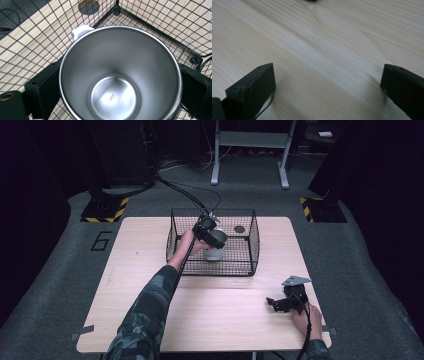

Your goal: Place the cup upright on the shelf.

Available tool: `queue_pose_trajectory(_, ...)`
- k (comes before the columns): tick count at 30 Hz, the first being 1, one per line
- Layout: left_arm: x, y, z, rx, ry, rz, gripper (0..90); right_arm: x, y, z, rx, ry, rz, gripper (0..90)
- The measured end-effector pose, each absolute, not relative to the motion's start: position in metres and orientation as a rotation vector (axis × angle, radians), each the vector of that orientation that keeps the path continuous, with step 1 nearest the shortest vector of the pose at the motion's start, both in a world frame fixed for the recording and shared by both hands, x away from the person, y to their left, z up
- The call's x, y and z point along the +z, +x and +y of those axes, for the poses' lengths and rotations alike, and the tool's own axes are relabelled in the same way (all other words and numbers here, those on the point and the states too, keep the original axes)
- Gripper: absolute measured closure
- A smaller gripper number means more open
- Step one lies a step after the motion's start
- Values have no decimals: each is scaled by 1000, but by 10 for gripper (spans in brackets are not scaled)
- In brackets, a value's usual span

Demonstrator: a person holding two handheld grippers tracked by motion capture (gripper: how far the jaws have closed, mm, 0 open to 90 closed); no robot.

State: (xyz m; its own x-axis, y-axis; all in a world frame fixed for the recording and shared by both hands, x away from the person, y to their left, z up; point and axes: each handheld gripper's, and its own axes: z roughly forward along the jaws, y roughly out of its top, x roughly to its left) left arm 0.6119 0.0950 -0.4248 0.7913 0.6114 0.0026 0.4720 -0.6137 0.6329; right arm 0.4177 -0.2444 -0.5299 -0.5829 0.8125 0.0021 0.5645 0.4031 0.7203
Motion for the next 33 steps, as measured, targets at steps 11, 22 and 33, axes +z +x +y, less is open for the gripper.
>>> queue_pose_trajectory(11,-426,607,102,289,2369,795,58,-530,418,-245,985,1187,2318,0)
queue_pose_trajectory(22,-421,603,108,265,2307,811,3,-530,418,-245,985,1187,2318,0)
queue_pose_trajectory(33,-399,590,122,309,2209,810,2,-530,418,-246,979,1169,2329,0)
